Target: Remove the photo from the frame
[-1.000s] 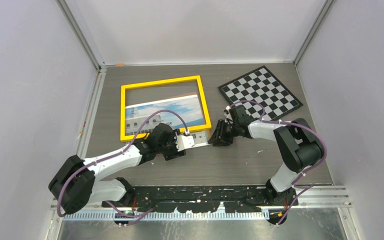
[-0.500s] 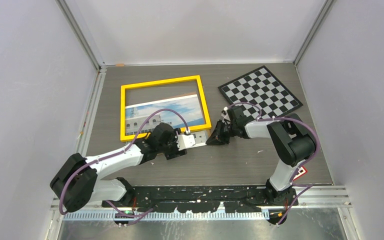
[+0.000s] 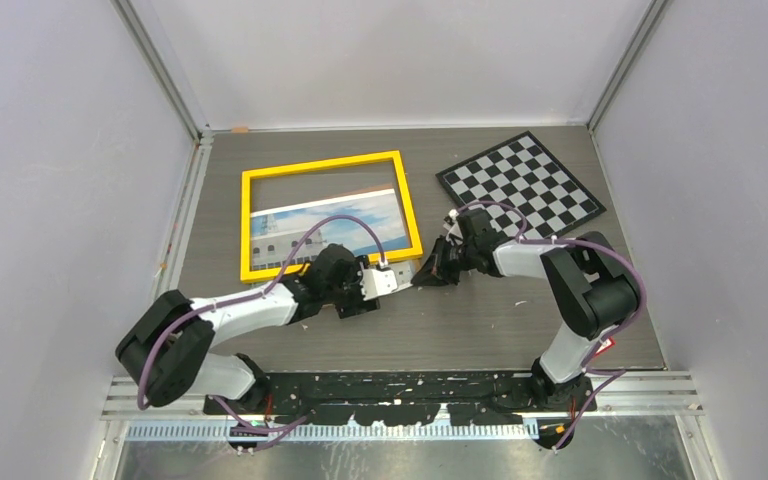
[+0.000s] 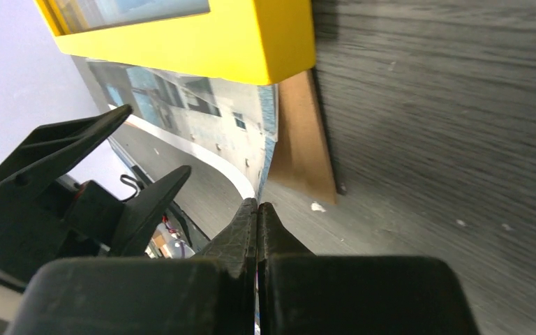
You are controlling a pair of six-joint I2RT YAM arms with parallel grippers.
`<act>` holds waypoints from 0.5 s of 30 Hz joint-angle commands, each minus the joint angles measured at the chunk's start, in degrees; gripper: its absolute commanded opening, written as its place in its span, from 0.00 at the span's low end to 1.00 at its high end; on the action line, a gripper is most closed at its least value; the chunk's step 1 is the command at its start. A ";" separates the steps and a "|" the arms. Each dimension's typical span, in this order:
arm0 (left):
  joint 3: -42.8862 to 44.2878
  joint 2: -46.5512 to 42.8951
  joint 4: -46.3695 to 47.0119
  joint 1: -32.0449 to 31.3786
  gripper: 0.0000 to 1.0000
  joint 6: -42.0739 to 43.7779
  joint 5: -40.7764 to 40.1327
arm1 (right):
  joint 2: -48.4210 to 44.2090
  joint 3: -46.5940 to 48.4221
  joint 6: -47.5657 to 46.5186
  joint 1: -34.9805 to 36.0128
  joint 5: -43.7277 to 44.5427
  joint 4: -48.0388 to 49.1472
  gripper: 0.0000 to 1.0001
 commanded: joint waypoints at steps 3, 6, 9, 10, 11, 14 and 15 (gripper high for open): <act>4.31 4.27 7.36 -0.81 0.68 0.87 0.36 | -3.06 0.00 1.58 -0.66 -2.30 3.87 0.00; 5.60 6.21 7.75 -2.00 0.68 1.71 -0.66 | -2.61 0.23 2.76 -1.09 -3.01 4.95 0.00; 6.32 6.85 8.02 -2.26 0.68 1.43 0.40 | -2.48 0.09 4.63 -1.65 -3.78 6.64 0.01; 6.46 6.93 7.96 -2.50 0.68 1.32 0.72 | -2.50 0.07 5.19 -1.72 -4.10 7.12 0.01; 6.56 6.98 7.90 -2.69 0.68 1.23 0.99 | -2.50 0.06 5.64 -1.81 -4.28 7.48 0.01; 6.93 7.91 8.09 -3.84 0.68 1.23 0.13 | -2.55 0.03 6.84 -2.06 -4.86 8.41 0.01; 7.39 8.51 8.17 -4.27 0.68 1.27 -0.69 | -2.61 0.03 7.29 -2.19 -4.98 8.66 0.01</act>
